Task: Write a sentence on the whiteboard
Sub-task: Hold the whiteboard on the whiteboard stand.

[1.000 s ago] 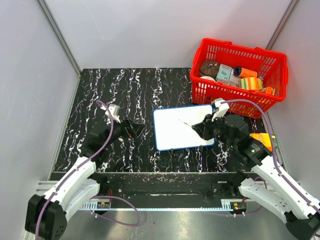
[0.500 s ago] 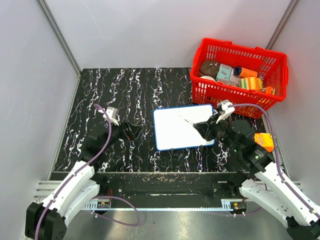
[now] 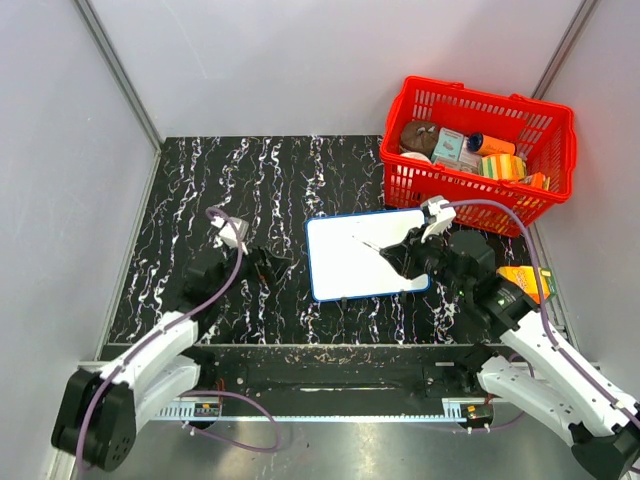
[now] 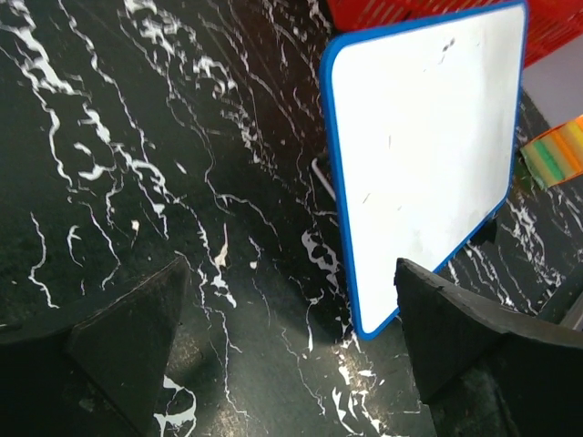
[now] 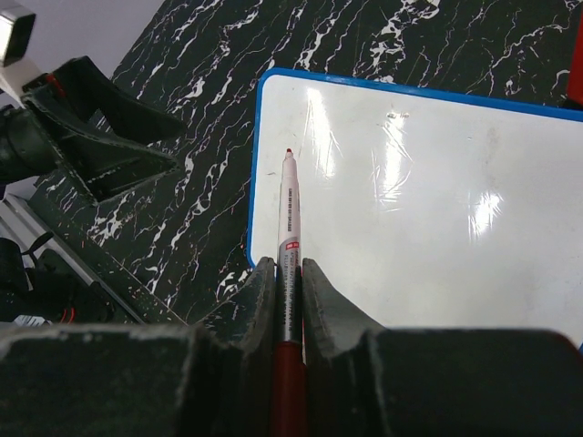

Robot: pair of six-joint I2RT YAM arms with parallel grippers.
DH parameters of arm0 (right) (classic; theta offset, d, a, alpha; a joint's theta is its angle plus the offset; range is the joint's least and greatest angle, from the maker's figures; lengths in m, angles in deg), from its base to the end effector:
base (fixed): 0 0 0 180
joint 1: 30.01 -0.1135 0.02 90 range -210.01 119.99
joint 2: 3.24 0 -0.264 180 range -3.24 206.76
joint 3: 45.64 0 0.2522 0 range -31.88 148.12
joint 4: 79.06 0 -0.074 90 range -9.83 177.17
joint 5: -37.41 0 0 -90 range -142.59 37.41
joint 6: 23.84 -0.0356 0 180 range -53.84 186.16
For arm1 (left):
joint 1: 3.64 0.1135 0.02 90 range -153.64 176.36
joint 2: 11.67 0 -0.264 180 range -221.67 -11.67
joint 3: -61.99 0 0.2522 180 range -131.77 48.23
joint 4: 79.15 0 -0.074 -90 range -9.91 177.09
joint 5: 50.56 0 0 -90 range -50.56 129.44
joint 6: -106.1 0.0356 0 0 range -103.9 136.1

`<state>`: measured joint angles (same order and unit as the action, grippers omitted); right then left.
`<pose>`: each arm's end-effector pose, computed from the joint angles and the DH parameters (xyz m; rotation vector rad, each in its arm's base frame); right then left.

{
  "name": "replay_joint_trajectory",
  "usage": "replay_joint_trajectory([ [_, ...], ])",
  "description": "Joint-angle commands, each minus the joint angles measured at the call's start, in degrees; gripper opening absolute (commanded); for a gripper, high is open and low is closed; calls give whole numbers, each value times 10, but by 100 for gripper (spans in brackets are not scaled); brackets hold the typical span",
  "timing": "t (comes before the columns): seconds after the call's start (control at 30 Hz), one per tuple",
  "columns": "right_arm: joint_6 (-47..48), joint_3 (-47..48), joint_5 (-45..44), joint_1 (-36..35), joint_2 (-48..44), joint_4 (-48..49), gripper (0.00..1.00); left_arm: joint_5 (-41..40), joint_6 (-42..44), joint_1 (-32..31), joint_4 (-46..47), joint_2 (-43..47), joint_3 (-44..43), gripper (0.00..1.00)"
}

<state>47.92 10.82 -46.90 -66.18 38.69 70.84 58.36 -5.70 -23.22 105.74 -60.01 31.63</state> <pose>0.1377 0.1050 0.3238 -0.3684 1.8731 0.7467 0.1745 -0.0743 0.2085 0.2084 1.8497 -0.8054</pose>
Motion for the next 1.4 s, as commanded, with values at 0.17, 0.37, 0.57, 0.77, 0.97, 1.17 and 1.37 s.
replay_joint_trajectory([
  [0.17, 0, 34, 7, -2, 27, 14, 0, 52, 11, 2, 104, -126, -38, 99],
  [0.37, 7, 52, 16, -4, 67, 14, 0, 94, 5, 2, 147, -177, -72, 99],
  [0.57, -1, 57, 25, -4, 91, 37, 0, 157, -34, 1, 257, -271, -88, 99],
  [0.77, -6, 61, 26, -4, 105, 49, 0, 154, -102, 2, 396, -319, -66, 98],
  [0.97, -2, 60, 13, -4, 110, 64, 0, 142, -103, 5, 407, -312, -55, 98],
  [1.17, -5, 61, 20, -4, 128, 89, 0, 169, -87, 6, 377, -338, -106, 97],
  [1.37, -7, 63, 20, -4, 138, 95, 0, 209, -102, 6, 393, -379, -127, 92],
])
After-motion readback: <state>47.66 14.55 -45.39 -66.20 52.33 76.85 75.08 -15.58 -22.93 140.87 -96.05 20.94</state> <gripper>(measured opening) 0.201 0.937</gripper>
